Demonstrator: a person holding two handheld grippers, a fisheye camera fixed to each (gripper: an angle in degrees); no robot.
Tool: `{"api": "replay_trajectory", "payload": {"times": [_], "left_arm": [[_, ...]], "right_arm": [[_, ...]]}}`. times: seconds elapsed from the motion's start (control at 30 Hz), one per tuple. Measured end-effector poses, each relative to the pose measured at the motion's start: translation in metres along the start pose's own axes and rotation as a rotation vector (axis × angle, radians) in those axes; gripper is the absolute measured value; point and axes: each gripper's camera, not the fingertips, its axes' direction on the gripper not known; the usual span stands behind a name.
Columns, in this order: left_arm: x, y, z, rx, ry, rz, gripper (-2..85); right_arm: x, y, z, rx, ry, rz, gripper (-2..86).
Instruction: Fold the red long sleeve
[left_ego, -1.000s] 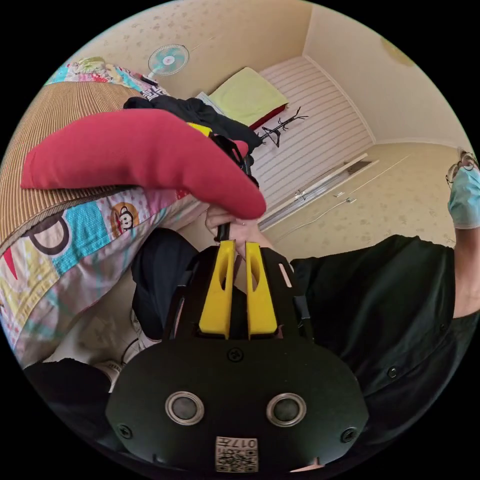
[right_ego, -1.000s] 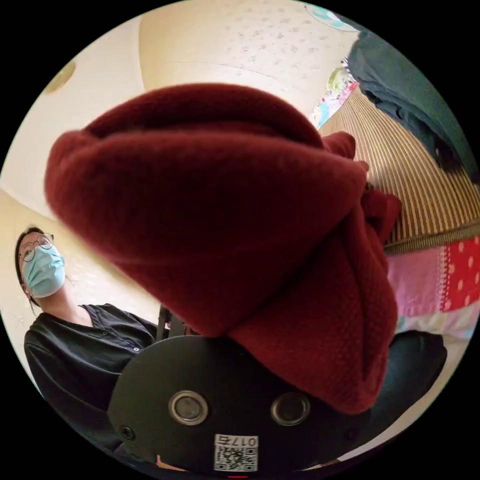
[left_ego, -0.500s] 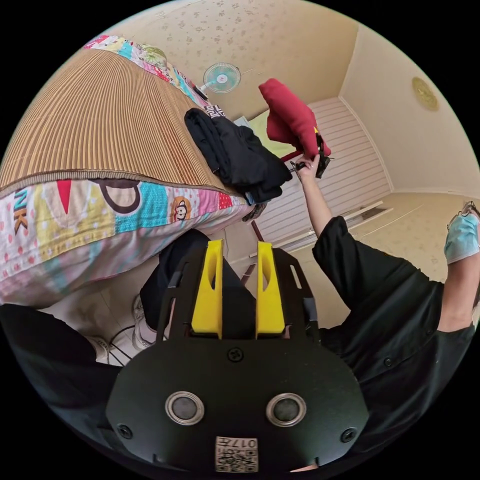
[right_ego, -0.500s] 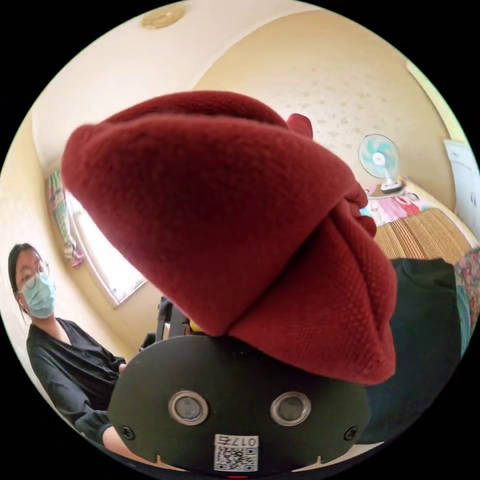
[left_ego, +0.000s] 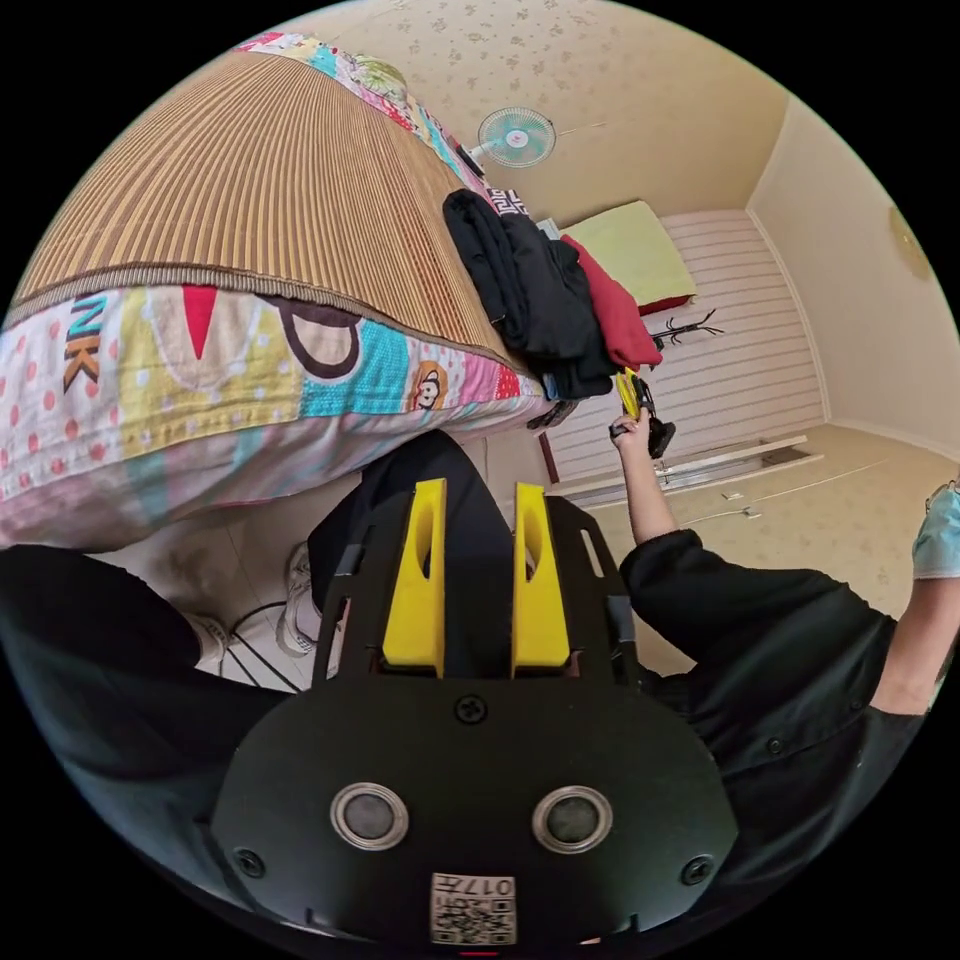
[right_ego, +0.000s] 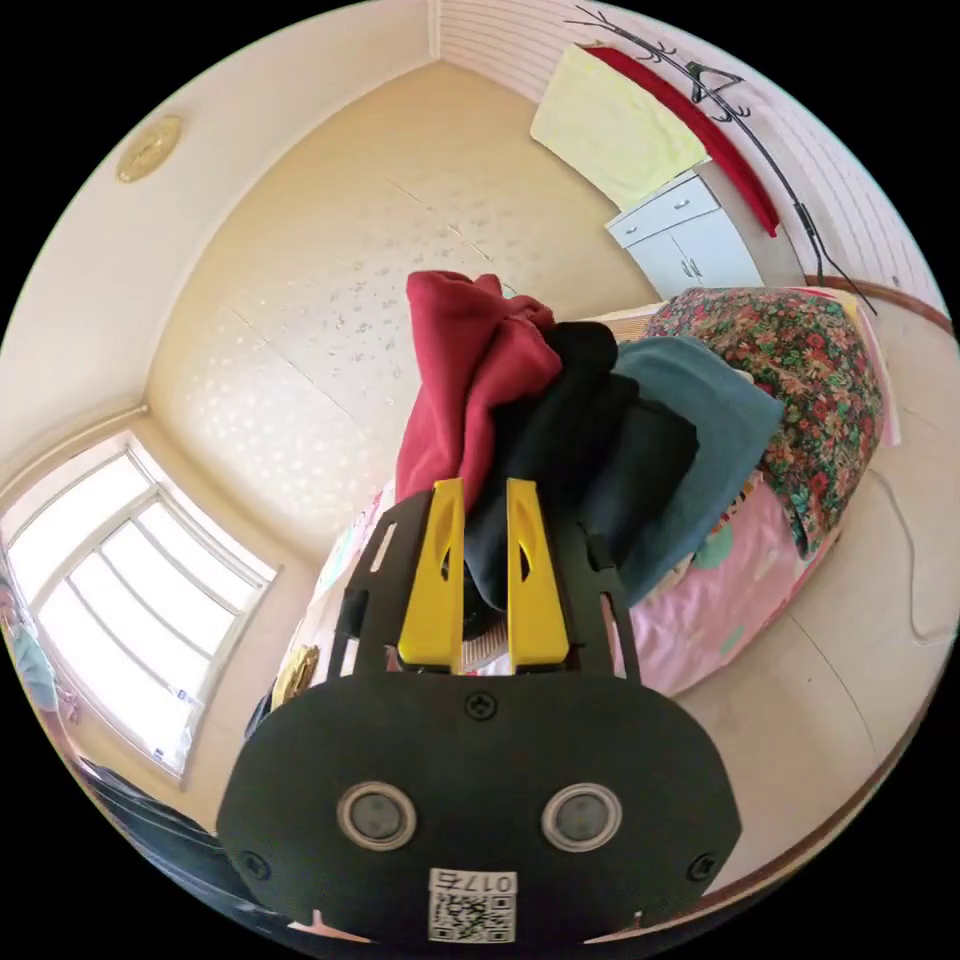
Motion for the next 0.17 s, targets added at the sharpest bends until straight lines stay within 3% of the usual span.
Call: {"api": "replay_trajectory", "payload": {"times": [0.07,0.17], "left_arm": [[0.019,-0.01,0.008,-0.008,-0.125,0.038,9.8],[0.061,-0.02,0.013,-0.008,-0.402,0.139,8.9]], "right_arm": [[-0.022,0.061,0.005,0.013,0.109,-0.058,3.5],[-0.055,0.137,0.055,-0.091,0.055,-0.162,1.9]]}}
